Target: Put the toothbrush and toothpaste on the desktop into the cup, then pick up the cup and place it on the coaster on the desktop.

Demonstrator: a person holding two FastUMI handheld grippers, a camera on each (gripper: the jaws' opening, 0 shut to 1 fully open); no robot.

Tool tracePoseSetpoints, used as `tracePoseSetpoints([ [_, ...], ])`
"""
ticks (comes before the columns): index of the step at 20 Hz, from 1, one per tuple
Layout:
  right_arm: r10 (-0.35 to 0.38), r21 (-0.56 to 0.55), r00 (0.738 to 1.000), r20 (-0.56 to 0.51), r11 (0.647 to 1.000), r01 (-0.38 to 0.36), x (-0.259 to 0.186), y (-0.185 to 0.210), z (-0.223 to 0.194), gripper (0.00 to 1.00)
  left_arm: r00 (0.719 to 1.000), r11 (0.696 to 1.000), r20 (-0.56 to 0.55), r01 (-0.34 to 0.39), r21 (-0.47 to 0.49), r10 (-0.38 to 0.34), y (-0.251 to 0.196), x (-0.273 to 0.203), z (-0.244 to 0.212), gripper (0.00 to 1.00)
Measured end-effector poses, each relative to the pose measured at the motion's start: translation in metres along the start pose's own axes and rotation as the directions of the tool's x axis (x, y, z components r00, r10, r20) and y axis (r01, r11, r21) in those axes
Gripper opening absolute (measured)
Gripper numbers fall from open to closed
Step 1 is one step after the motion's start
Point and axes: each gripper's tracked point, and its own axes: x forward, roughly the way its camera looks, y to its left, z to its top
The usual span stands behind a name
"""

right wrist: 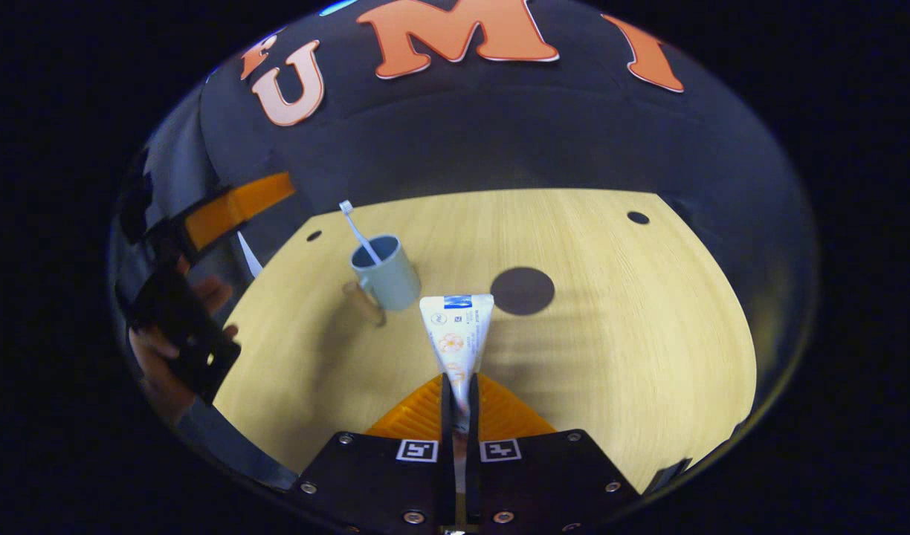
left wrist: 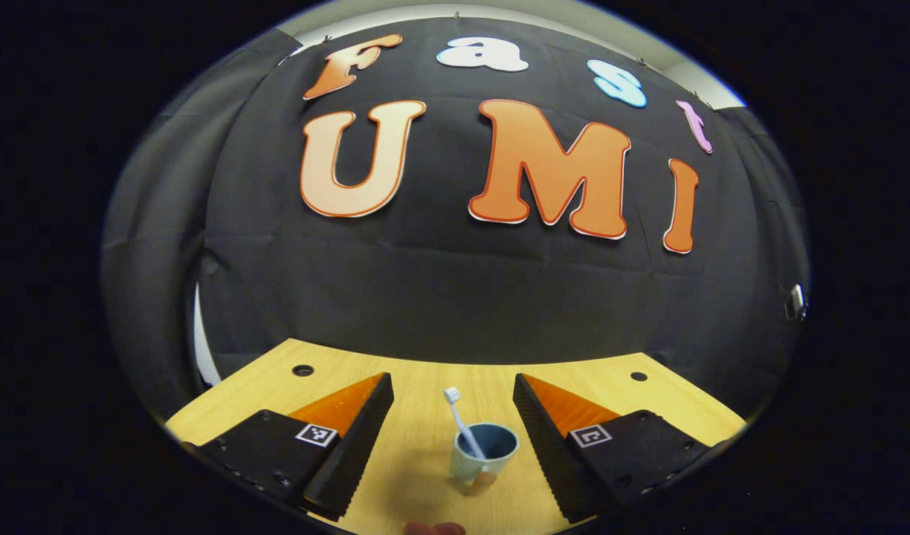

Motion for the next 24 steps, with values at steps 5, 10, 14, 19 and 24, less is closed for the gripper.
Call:
tracePoseSetpoints([
  [5, 0.044, -0.054, 0.978, 0.205, 0.998, -0.034, 0.028, 0.015, 0.048, 0.06, 0.997, 0.998, -0.052, -0.059, 0.008, 0.06, 0.041, -0.04, -0.01, 0.98],
  [10, 0.13, -0.109, 0.91, 0.393, 0.99, -0.094, 0.049, 0.04, 0.094, 0.06, 0.988, 0.995, -0.118, -0.103, -0.005, 0.102, 0.072, -0.063, -0.03, 0.97],
  [14, 0.194, -0.167, 0.835, 0.514, 0.978, -0.125, 0.066, 0.067, 0.129, 0.06, 0.98, 0.992, -0.163, -0.122, -0.029, 0.116, 0.08, -0.076, -0.043, 0.97],
  [19, 0.216, -0.222, 0.795, 0.567, 0.969, -0.105, 0.088, 0.085, 0.145, 0.06, 0.972, 0.99, -0.191, -0.14, -0.019, 0.134, 0.097, -0.079, -0.049, 0.98],
  [24, 0.219, -0.22, 0.788, 0.576, 0.969, -0.108, 0.103, 0.09, 0.143, 0.06, 0.964, 0.986, -0.212, -0.169, -0.008, 0.163, 0.11, -0.081, -0.055, 0.98],
])
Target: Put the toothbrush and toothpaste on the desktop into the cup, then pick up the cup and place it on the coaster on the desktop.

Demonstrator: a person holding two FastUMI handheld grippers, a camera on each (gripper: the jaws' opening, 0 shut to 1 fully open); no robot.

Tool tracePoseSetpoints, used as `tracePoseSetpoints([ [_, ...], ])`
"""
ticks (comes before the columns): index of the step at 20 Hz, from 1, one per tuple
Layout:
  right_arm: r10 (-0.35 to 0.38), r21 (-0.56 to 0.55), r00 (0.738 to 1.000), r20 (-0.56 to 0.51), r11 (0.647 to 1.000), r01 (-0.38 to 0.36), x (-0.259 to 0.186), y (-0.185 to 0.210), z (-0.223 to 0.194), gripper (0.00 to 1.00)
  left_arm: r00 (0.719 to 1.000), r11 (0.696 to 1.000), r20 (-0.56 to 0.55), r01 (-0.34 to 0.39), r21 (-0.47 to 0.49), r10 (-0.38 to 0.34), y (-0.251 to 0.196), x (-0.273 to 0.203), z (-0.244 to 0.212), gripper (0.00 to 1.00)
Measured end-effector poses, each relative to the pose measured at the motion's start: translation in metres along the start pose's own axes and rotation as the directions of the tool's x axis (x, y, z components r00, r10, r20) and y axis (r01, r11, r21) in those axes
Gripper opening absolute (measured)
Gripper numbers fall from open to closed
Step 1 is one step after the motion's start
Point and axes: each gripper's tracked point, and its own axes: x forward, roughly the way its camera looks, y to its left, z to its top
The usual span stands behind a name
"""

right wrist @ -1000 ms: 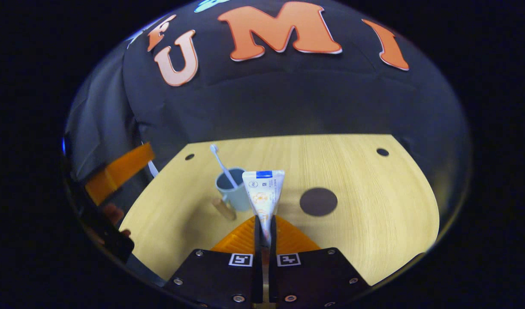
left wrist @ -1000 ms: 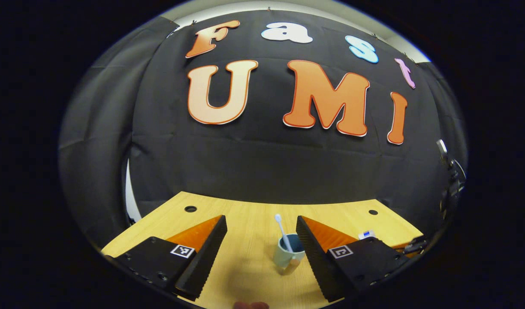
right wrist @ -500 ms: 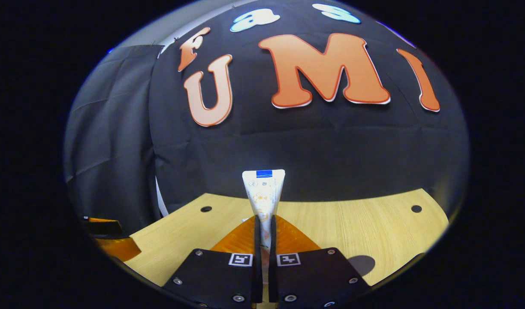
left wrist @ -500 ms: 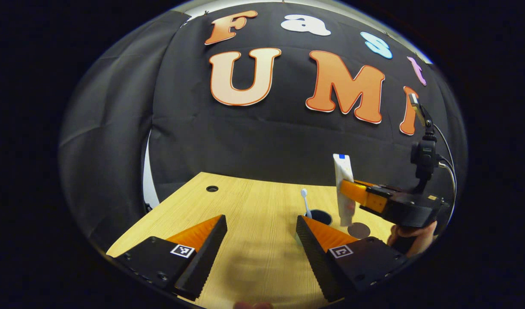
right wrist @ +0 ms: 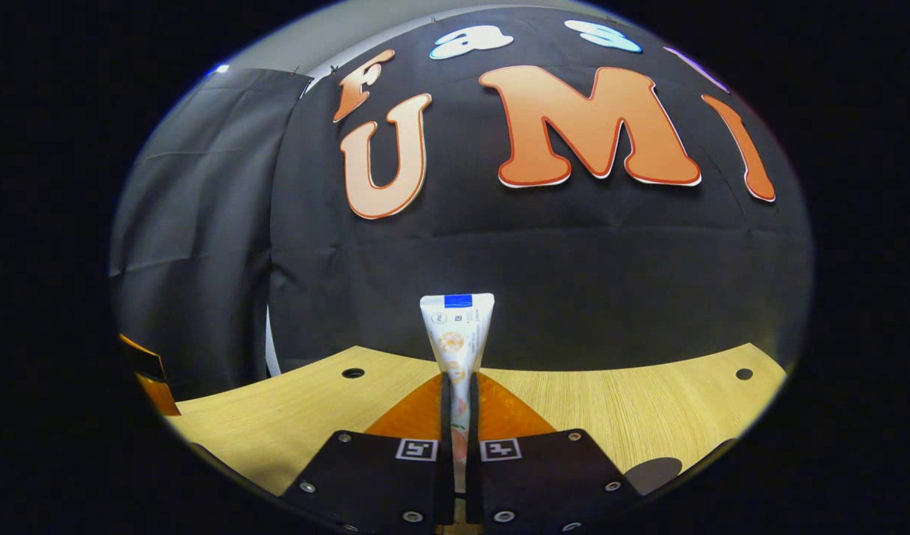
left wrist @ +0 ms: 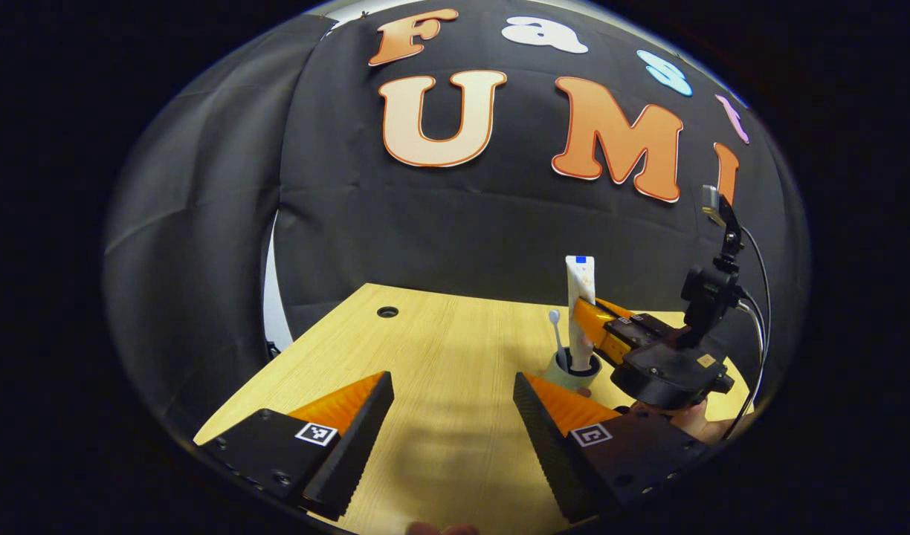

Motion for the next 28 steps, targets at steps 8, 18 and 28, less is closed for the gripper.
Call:
tracePoseSetpoints([
  [8, 0.004, -0.011, 1.0, -0.017, 1.0, -0.004, -0.004, 0.001, -0.007, 0.32, 1.0, 1.0, -0.017, 0.007, -0.014, -0.007, -0.001, 0.006, -0.001, 0.97],
  [18, -0.037, -0.005, 0.999, -0.038, 0.999, 0.037, -0.047, -0.015, 0.015, 0.88, 0.997, 0.997, 0.017, 0.073, -0.021, -0.073, -0.035, 0.014, 0.023, 0.97],
  [28, -0.165, -0.115, 0.983, -0.078, 0.981, 0.156, -0.158, -0.087, 0.072, 0.95, 0.967, 0.969, -0.092, 0.229, -0.087, -0.237, -0.128, 0.017, 0.024, 0.98],
])
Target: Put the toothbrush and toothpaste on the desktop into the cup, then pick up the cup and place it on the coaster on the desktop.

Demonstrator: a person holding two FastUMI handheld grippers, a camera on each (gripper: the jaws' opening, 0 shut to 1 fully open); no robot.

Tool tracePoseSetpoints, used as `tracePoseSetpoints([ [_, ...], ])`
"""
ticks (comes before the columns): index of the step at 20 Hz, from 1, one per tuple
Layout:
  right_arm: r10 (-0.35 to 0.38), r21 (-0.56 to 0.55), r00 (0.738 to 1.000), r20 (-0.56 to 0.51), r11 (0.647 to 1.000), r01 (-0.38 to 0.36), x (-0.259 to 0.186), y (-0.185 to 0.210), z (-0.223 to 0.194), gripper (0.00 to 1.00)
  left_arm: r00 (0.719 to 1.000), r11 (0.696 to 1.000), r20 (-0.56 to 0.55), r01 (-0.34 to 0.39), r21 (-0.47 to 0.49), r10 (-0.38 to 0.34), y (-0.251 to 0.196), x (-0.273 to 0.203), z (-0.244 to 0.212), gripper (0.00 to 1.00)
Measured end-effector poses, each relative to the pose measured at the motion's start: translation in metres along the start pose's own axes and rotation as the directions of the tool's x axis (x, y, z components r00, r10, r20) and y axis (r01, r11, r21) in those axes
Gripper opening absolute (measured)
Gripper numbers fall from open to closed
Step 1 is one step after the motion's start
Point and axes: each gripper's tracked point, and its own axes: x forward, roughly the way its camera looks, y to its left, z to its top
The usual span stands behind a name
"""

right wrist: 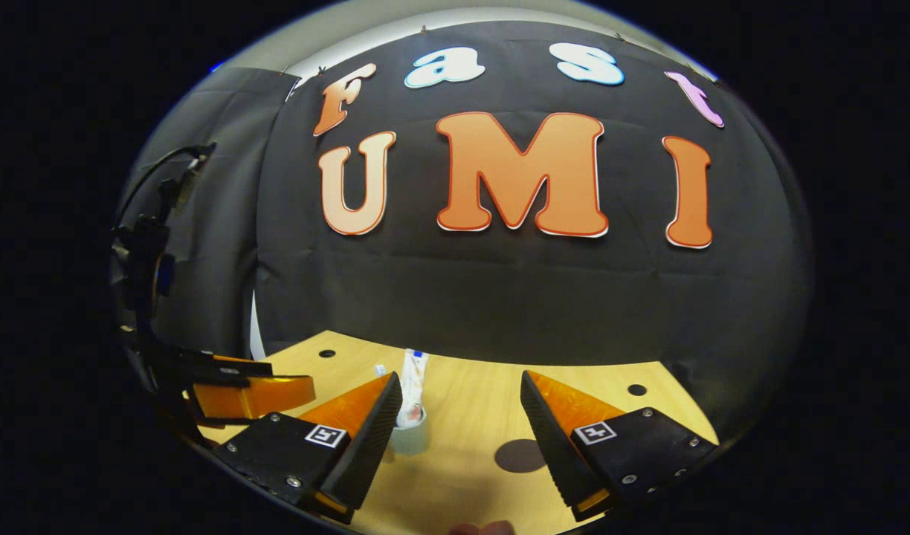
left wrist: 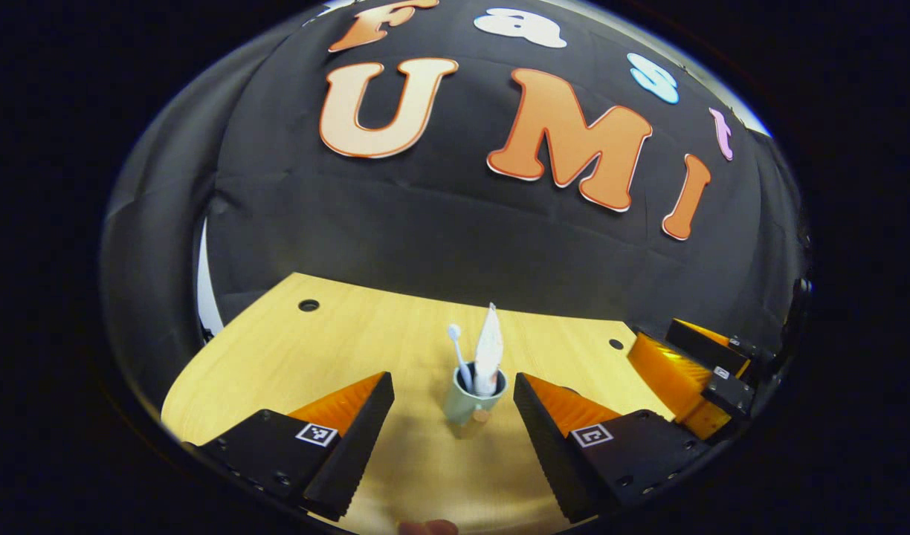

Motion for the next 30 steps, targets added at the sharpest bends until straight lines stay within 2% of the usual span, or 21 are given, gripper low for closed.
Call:
tracePoseSetpoints([
  [4, -0.036, -0.016, 0.999, -0.034, 0.999, 0.035, -0.043, -0.031, 0.002, 0.96, 0.991, 0.998, -0.126, 0.041, -0.043, -0.046, -0.027, 0.016, -0.008, 0.96],
  [6, -0.048, -0.016, 0.998, -0.048, 0.999, 0.048, -0.063, -0.043, 0.003, 0.96, 0.97, 0.999, -0.238, 0.033, -0.025, -0.038, -0.03, 0.026, -0.021, 0.98],
  [9, -0.079, -0.042, 0.995, -0.063, 0.996, 0.076, -0.089, -0.062, 0.006, 0.95, 0.917, 0.999, -0.396, 0.042, -0.021, -0.047, -0.038, 0.036, -0.046, 0.98],
  [12, -0.107, -0.024, 0.991, -0.081, 0.994, 0.105, -0.111, -0.077, 0.006, 0.96, 0.848, 0.999, -0.53, 0.033, 0.005, -0.025, -0.039, 0.041, -0.07, 0.98],
  [17, -0.14, -0.026, 0.982, -0.128, 0.99, 0.137, -0.131, -0.098, -0.006, 0.95, 0.792, 0.998, -0.61, 0.006, 0.057, 0.03, -0.029, 0.081, -0.089, 0.98],
  [19, -0.12, 0.029, 0.977, -0.175, 0.992, 0.127, -0.137, -0.095, -0.014, 0.96, 0.768, 0.996, -0.638, 0.01, 0.083, 0.045, -0.027, 0.096, -0.096, 0.98],
  [21, -0.103, 0.034, 0.975, -0.195, 0.993, 0.111, -0.141, -0.088, -0.017, 0.95, 0.729, 0.996, -0.682, 0.017, 0.092, 0.051, -0.025, 0.107, -0.108, 0.98],
  [24, -0.078, 0.003, 0.976, -0.203, 0.997, 0.081, -0.142, -0.079, -0.017, 0.95, 0.707, 0.992, -0.702, 0.013, 0.129, 0.082, -0.014, 0.128, -0.118, 0.98],
  [28, -0.067, 0.023, 0.972, -0.225, 0.997, 0.074, -0.137, -0.077, -0.022, 0.95, 0.678, 0.989, -0.729, 0.027, 0.146, 0.089, -0.013, 0.135, -0.126, 0.97],
  [30, -0.07, 0.027, 0.971, -0.229, 0.997, 0.079, -0.134, -0.081, -0.022, 0.95, 0.667, 0.988, -0.738, 0.015, 0.152, 0.103, -0.011, 0.14, -0.131, 0.77],
])
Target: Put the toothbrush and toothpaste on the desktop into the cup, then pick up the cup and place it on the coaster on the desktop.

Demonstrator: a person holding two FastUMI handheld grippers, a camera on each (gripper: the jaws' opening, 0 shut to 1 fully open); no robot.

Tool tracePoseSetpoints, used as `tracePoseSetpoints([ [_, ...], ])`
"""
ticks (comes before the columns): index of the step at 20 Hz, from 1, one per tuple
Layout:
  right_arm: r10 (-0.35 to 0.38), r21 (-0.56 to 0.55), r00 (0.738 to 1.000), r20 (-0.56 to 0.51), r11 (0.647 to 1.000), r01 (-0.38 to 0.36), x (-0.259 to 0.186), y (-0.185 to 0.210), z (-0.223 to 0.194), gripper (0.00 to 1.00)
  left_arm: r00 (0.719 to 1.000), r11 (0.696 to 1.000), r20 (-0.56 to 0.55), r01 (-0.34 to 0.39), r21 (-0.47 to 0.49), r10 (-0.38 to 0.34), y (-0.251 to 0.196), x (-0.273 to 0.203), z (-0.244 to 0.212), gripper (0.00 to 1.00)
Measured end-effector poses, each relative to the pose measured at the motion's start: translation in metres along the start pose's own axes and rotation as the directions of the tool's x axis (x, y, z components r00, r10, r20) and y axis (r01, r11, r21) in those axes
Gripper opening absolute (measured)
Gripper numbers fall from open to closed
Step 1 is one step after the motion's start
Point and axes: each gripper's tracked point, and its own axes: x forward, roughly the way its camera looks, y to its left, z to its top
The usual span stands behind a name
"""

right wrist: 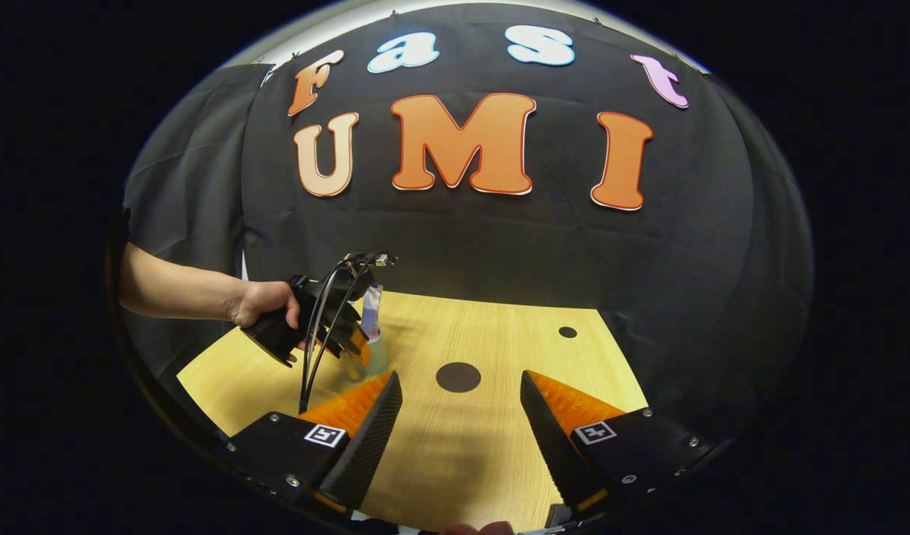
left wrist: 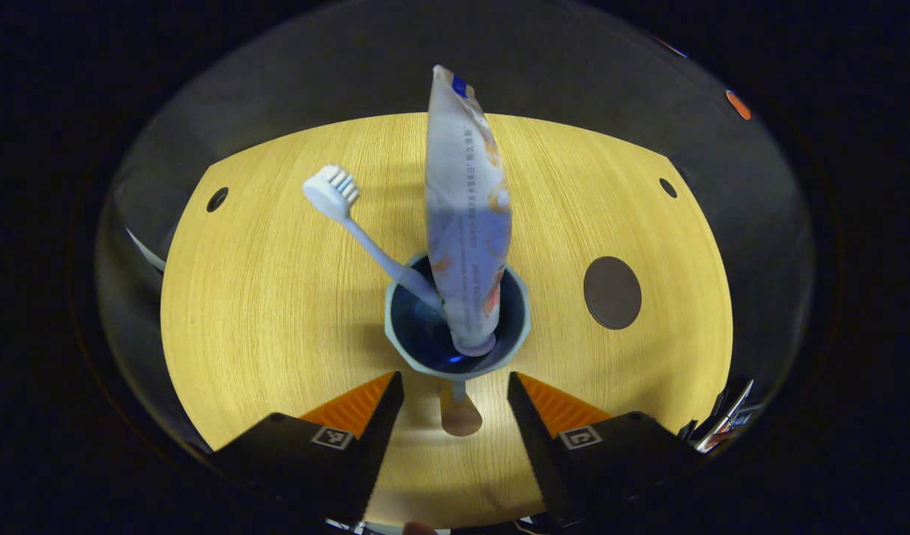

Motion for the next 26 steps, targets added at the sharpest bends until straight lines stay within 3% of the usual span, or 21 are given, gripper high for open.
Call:
tracePoseSetpoints([
  [2, -0.008, 0.005, 1.0, -0.004, 1.0, 0.008, 0.004, -0.003, 0.0, 0.95, 1.0, 1.0, -0.022, 0.004, -0.006, -0.004, -0.002, 0.005, -0.003, 0.61],
  [6, -0.019, 0.028, 0.999, -0.031, 0.999, 0.02, 0.008, -0.008, -0.006, 0.96, 0.999, 1.0, -0.047, 0.002, -0.005, -0.002, -0.001, 0.014, -0.006, 0.57],
  [7, -0.021, 0.029, 0.999, -0.035, 0.999, 0.022, 0.009, -0.008, -0.007, 0.95, 0.999, 1.0, -0.053, -0.004, 0.003, 0.004, 0.0, 0.015, -0.006, 0.31],
  [8, -0.022, 0.031, 0.999, -0.039, 0.999, 0.023, 0.008, -0.008, -0.008, 0.95, 0.998, 1.0, -0.064, 0.001, 0.017, 0.0, 0.0, 0.017, -0.008, 0.28],
  [17, -0.028, 0.052, 0.998, -0.047, 0.998, 0.031, 0.006, -0.012, -0.014, 0.96, 0.998, 0.999, -0.058, -0.025, 0.03, 0.027, 0.001, 0.004, -0.01, 0.21],
  [21, -0.038, 0.076, 0.998, -0.04, 0.996, 0.041, 0.001, -0.018, -0.015, 0.96, 0.999, 0.996, 0.006, -0.043, 0.074, 0.043, -0.004, -0.002, 0.007, 0.22],
  [26, -0.067, 0.092, 0.997, -0.024, 0.993, 0.069, -0.012, -0.036, -0.015, 0.96, 0.997, 0.99, 0.082, -0.004, 0.141, -0.008, -0.052, -0.014, 0.043, 0.2],
])
